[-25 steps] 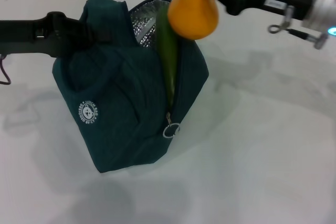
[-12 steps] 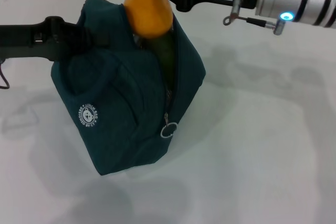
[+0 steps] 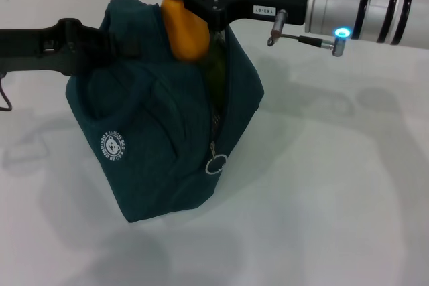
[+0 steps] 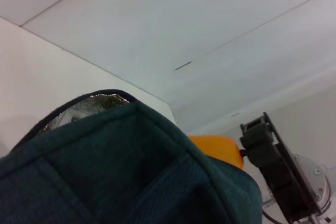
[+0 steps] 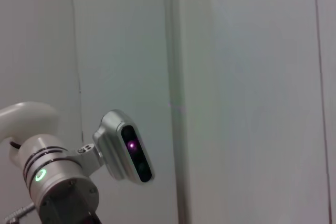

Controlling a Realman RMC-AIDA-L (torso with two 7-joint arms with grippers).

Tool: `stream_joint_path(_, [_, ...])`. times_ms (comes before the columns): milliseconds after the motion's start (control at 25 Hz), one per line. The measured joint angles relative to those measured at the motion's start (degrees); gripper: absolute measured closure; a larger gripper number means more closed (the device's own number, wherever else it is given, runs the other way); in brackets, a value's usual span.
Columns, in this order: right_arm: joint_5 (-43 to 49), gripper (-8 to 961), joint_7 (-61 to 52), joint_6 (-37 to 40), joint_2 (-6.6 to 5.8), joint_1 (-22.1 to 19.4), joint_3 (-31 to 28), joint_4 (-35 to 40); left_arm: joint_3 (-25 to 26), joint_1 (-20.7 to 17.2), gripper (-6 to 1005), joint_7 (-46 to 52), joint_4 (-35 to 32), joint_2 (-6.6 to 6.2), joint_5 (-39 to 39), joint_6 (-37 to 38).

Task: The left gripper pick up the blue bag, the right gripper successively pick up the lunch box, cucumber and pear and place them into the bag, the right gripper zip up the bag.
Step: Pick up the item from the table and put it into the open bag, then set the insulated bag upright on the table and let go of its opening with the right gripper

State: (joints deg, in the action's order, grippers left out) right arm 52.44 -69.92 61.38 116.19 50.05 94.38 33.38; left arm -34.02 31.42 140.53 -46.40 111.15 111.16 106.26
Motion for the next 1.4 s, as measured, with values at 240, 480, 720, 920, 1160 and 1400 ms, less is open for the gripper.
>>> stream_joint_path(240, [-0.26,856,-0.04,-0.06,0.0,-1.27,0.77,0.49,0.0,0.1,959,0.0,0.0,0.0,0.0,-0.04])
stream_joint_path(480, [-1.52,673,-0.04,0.66,-0.18,-3.5,0.23,2.18,0.0,0.09,959,0.01,0.0,0.02,0.02,-0.1])
stream_joint_path(720, [-1.69,436,-4.08,0.06,-0.43,-11.2,-4.14,8.05,0.01,-0.51,959,0.01,0.0,-0.04,0.02,-0.07])
stream_joint_path(920, [-1.6,397,-19.2,0.21,-0.79,-15.88,-9.73,5.7,-0.02,-0.13,959,0.01,0.0,-0.08,0.02,-0.03])
stream_joint_path(1160, [-1.2,395,-34.89,2.1,-0.97,-12.74,-10.53,-5.4,-0.32,0.51,959,0.01,0.0,-0.06,0.03,-0.01])
stream_joint_path(1400, [-1.2,305,-39.89,4.06,-0.32,-7.9,-8.72,-12.32,-0.42,0.88,959,0.01,0.0,0.2,0.03,-0.06])
